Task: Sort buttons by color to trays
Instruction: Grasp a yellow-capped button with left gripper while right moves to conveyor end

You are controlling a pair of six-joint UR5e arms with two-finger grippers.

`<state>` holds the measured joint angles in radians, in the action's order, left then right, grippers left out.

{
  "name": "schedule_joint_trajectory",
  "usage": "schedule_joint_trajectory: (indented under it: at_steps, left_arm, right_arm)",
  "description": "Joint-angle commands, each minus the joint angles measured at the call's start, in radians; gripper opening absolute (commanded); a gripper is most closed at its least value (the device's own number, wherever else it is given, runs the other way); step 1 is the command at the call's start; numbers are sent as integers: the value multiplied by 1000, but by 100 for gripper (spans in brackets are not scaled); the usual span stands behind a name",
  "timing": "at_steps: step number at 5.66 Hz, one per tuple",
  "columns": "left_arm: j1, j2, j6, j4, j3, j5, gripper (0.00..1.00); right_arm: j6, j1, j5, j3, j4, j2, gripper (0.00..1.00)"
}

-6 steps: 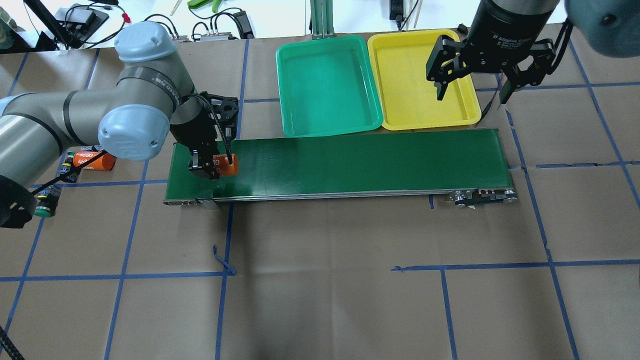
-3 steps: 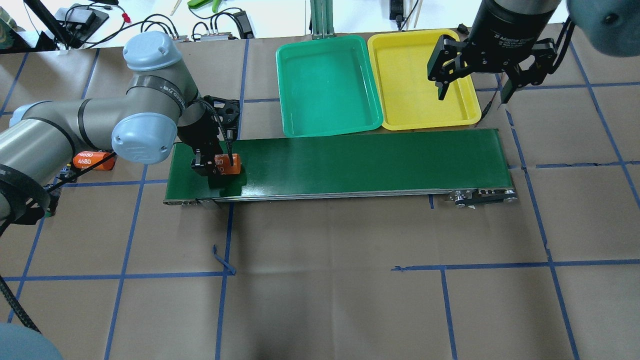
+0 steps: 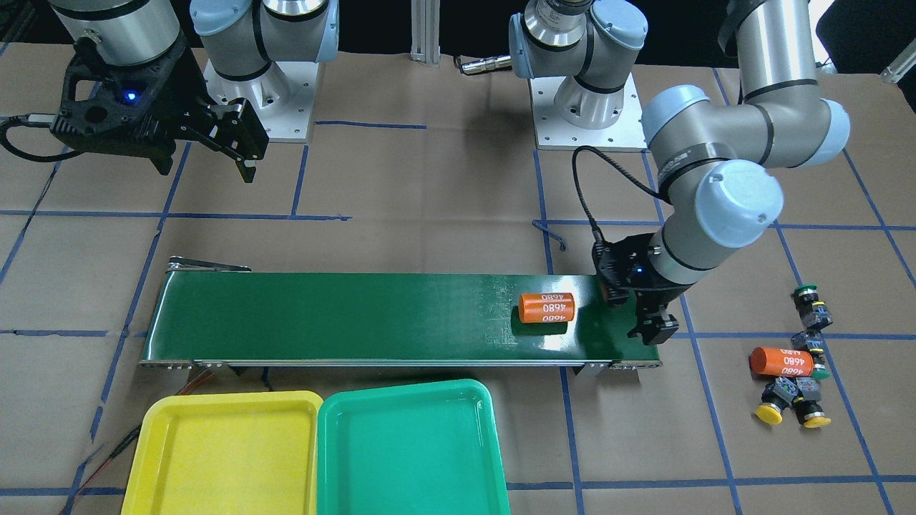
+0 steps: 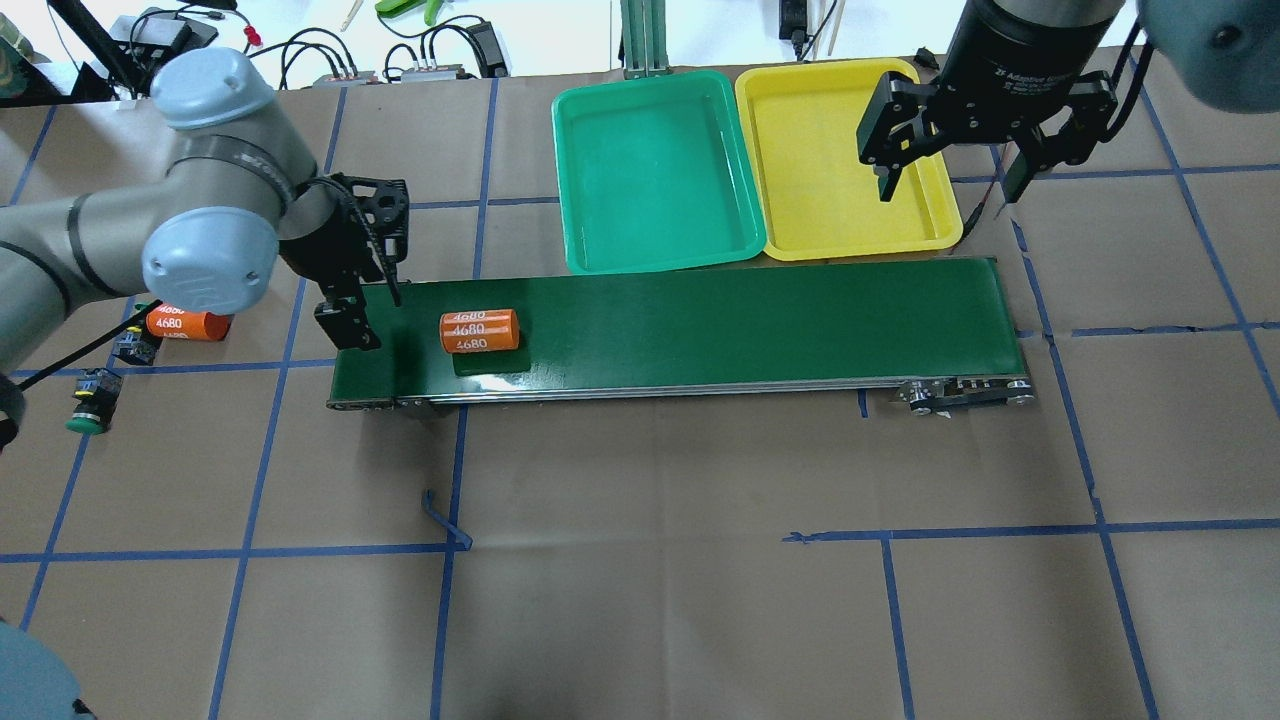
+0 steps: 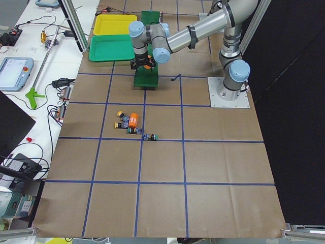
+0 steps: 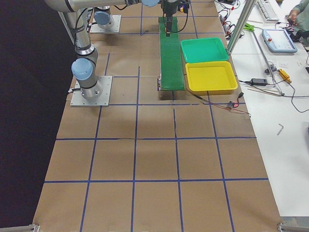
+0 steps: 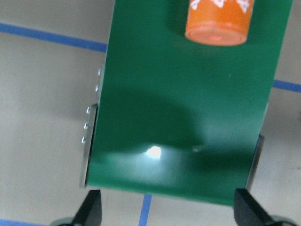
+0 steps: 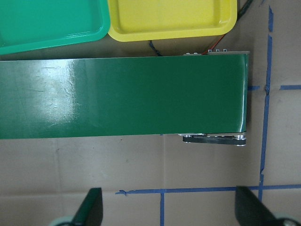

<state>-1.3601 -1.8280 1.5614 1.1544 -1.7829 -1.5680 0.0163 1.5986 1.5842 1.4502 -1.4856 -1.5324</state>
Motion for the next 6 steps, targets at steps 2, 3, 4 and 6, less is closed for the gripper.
schedule_joint_trajectory:
  at_steps: [2,3,4,6]
  left_arm:
    - [215,-87,-11,-36,93,8,98]
    - [248,-137,-48,-50,150,14,98]
    - [249,-189,-90,-58,215,0,98]
    - [253,-311,-89,-80,324,-10,98]
  right_arm:
    - [-364,1,0,22,10,-2,100]
    - [-559,0,10,36,11,-3,100]
    - [-732,1,10,41,16,-3,100]
    - [-1122,0,10,68,-2,4,100]
